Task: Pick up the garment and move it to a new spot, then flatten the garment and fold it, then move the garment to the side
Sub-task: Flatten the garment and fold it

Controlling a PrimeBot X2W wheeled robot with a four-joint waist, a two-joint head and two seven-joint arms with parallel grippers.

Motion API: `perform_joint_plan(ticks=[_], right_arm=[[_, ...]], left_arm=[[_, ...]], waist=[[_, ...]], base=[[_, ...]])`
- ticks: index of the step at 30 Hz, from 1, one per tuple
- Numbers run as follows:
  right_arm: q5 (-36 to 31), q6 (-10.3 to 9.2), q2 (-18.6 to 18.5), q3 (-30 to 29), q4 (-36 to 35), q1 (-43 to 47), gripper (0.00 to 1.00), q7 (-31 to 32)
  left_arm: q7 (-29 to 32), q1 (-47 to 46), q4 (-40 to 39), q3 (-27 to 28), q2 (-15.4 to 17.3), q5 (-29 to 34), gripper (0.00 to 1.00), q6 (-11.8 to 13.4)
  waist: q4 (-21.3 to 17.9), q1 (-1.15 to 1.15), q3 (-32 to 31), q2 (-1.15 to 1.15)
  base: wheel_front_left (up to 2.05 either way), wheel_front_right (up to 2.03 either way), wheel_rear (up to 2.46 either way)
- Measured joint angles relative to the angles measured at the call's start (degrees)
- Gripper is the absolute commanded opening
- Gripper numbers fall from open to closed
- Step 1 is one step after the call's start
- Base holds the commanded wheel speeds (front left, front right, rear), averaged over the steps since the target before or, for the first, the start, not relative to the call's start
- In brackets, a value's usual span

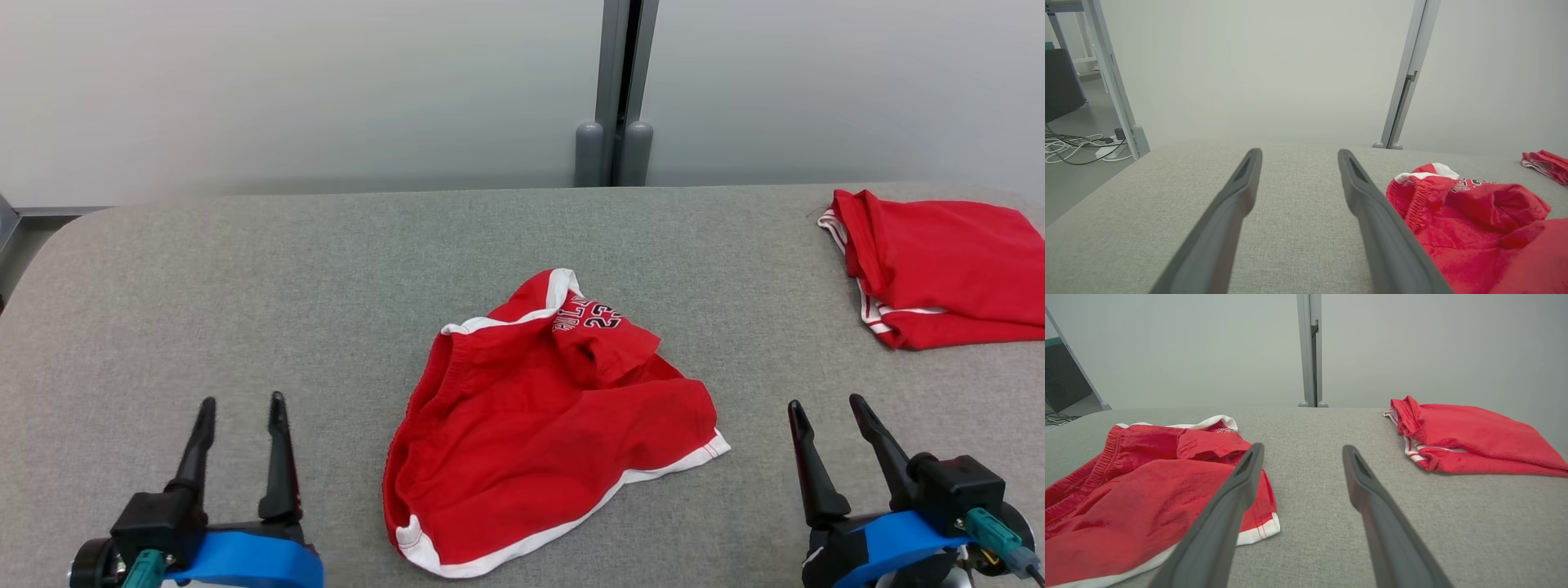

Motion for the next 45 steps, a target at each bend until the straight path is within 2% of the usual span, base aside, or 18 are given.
perform_joint_plan(ticks=[6,12,16,35,45], right_arm=[[-0.23,0.0,0.01,0.77,1.33,-0.49,1.0,0.55],[-0.88,0.0,0.05,1.34,4.53,-2.44,1.0,0.3],[-1.12,0.0,0.07,1.48,6.27,-3.12,1.0,-0.09],[-1.36,0.0,-0.2,4.37,15.55,-7.21,1.0,-1.7],[-1.36,0.0,-0.54,7.59,25.25,-11.77,1.0,-2.47]], left_arm=[[1.54,-0.37,-0.6,-4.17,-0.51,0.66,1.0,-2.26],[4.34,-1.71,0.86,-11.59,-0.98,3.08,1.0,-6.76],[5.94,-1.96,2.13,-14.72,-0.76,3.78,1.0,-8.83],[8.6,0.16,10.76,-19.37,0.88,3.85,1.0,-10.6],[9.25,-0.82,15.34,-20.84,0.67,3.42,1.0,-11.06]], waist=[[0.31,0.0,0.19,0.0],[0.79,0.0,0.66,0.0],[1.01,0.0,0.83,0.0],[1.4,0.0,1.57,0.0],[1.88,0.0,2.17,0.0]], base=[[0.0,0.0,0.0],[0.0,0.0,0.0],[0.0,0.0,0.0],[0.0,0.0,0.0],[0.0,0.0,0.0]])
